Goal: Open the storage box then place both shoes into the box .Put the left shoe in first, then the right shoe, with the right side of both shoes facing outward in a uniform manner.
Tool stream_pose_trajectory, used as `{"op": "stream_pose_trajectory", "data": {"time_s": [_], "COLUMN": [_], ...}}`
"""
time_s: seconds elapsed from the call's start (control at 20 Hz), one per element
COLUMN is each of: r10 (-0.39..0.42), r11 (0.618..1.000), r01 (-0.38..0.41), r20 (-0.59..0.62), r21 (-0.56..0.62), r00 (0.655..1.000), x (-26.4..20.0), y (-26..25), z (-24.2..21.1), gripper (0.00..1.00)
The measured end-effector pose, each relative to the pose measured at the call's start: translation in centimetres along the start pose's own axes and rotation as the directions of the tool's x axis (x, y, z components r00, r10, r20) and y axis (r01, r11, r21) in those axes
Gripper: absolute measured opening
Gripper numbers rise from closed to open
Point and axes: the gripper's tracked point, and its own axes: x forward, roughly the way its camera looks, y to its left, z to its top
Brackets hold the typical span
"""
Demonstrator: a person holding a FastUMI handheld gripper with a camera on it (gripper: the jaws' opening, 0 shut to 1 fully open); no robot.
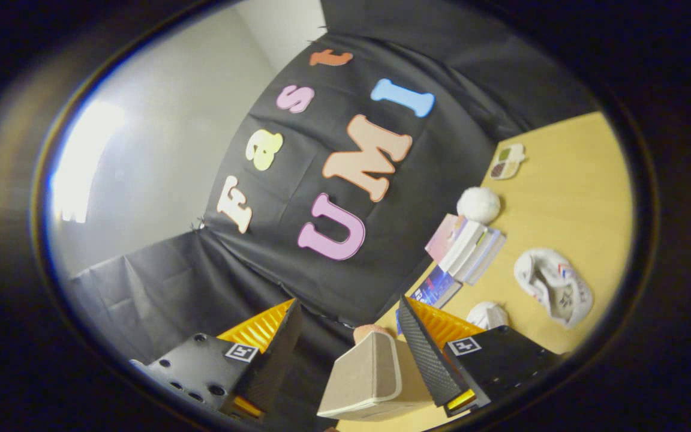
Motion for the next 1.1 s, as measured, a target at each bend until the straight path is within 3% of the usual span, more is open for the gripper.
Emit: {"op": "stream_pose_trajectory", "data": {"time_s": [0.2,0.45,0.75,0.95,1.1], "r10": [-0.01,-0.072,-0.116,-0.15,-0.157], "r11": [0.988,0.948,0.868,0.798,0.767], "r01": [0.009,0.083,0.179,0.21,0.225], "r20": [0.008,-0.045,-0.162,-0.151,-0.165], "r21": [0.152,0.307,0.463,0.565,0.6], "r00": [1.0,0.996,0.98,0.977,0.974], "x": [0.2,2.9,5.9,7.2,8.5], "y": [-3.3,-8.1,-10.4,-10.7,-10.2], "z": [-4.7,-11.7,-18.9,-19.6,-20.8], "gripper": [0.97,0.97,0.97,0.91,0.89]}}
